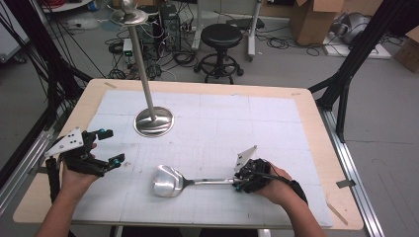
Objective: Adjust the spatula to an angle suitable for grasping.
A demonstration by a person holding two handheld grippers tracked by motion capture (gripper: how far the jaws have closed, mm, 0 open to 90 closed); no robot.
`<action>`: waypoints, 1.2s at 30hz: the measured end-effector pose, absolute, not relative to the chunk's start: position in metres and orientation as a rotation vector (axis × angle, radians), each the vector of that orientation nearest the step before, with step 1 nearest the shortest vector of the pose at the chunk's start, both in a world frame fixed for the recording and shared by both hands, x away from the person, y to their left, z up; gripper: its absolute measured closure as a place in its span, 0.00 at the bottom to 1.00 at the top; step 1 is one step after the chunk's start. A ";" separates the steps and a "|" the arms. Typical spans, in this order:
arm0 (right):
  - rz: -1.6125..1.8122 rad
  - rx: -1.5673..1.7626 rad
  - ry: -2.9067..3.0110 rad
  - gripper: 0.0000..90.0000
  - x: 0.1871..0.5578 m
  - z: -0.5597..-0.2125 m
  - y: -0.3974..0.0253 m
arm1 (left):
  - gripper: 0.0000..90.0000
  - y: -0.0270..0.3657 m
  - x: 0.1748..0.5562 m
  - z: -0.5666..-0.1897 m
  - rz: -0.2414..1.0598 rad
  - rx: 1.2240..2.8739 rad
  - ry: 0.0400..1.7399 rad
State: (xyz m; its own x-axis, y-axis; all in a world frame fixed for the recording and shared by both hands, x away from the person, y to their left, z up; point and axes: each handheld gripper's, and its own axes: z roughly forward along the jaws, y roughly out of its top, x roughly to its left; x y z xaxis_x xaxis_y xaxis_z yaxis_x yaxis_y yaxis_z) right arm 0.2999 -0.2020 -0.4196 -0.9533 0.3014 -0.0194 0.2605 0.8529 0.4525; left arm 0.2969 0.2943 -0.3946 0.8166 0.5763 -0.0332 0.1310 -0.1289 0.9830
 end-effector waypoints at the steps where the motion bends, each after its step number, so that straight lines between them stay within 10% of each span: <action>1: 0.690 0.419 2.944 0.69 0.300 -0.419 -0.202 | 0.02 0.294 0.297 -0.395 0.417 1.677 0.559; 36: 0.792 0.085 2.913 0.76 0.332 -0.416 -0.083 | 0.02 0.300 0.297 -0.390 0.430 1.648 0.562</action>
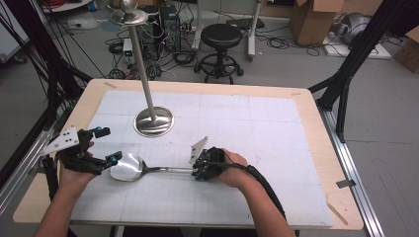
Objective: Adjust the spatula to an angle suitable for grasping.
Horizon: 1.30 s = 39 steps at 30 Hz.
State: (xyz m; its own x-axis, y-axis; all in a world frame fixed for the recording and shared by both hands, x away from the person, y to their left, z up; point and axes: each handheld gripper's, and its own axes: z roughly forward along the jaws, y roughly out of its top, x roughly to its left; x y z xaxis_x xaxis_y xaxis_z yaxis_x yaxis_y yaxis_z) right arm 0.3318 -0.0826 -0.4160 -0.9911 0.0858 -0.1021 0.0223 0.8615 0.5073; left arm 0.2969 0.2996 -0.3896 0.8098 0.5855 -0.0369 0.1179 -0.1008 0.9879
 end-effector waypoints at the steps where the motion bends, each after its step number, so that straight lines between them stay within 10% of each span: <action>1: 0.801 0.075 2.915 0.76 0.334 -0.415 -0.078 | 0.02 0.300 0.297 -0.389 0.431 1.649 0.562; 16: 0.791 0.038 2.939 0.75 0.339 -0.419 -0.039 | 0.02 0.302 0.296 -0.388 0.436 1.648 0.563; 21: 0.859 0.080 2.922 0.60 0.338 -0.415 -0.043 | 0.02 0.302 0.295 -0.388 0.436 1.650 0.563; 39: 1.300 0.501 2.636 0.42 0.322 -0.367 -0.164 | 0.02 0.309 0.287 -0.392 0.432 1.662 0.583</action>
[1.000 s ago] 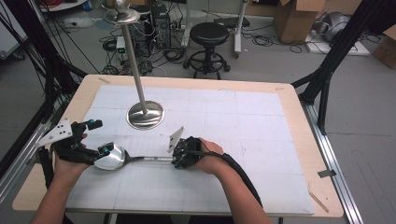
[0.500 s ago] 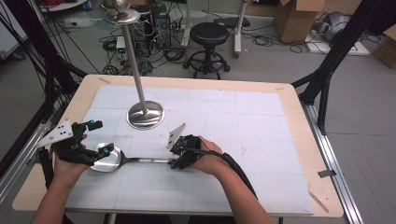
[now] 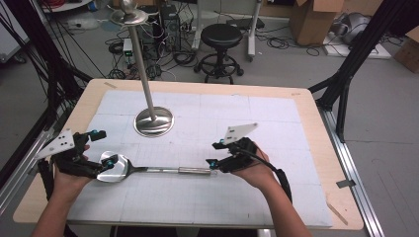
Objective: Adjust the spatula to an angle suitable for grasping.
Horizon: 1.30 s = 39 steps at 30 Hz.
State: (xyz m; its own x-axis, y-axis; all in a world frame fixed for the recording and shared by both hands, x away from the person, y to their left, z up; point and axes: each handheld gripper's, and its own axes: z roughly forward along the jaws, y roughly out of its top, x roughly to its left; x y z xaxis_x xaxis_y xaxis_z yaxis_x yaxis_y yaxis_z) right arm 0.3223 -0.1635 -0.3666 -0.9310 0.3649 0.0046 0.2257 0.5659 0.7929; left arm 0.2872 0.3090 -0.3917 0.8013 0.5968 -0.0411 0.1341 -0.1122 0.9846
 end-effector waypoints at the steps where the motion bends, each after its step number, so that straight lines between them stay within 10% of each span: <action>1: 1.345 0.542 2.593 0.41 0.320 -0.366 -0.173 | 0.02 0.309 0.287 -0.392 0.432 1.662 0.584; 39: 1.645 0.991 2.062 0.21 0.271 -0.385 -0.306 | 0.02 0.298 0.306 -0.401 0.369 1.612 0.583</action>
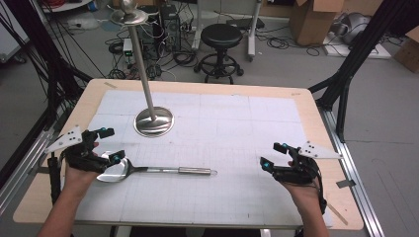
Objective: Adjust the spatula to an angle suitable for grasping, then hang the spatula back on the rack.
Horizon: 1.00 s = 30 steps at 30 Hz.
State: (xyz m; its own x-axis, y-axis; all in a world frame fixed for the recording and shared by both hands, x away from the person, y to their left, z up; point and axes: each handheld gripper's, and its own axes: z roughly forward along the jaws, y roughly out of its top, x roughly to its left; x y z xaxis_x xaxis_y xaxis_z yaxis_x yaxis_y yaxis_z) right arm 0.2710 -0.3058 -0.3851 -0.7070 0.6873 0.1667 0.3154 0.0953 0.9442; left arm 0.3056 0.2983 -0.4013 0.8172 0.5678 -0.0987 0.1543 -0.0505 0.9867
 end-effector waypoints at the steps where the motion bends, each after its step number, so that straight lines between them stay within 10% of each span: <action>1: 1.648 0.984 2.060 0.21 0.272 -0.384 -0.305 | 0.02 0.299 0.306 -0.401 0.368 1.609 0.580; 30: 1.620 0.935 2.046 0.20 0.274 -0.377 -0.303 | 0.02 0.264 0.300 -0.386 0.288 1.716 0.461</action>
State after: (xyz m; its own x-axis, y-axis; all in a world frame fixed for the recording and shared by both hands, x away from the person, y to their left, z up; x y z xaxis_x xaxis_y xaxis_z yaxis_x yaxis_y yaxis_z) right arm 0.2744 -0.3031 -0.3767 -0.7126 0.6922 0.1144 0.2701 0.1202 0.9553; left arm 0.3002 0.2637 -0.3863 0.8883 0.4551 -0.0623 0.1439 -0.1470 0.9786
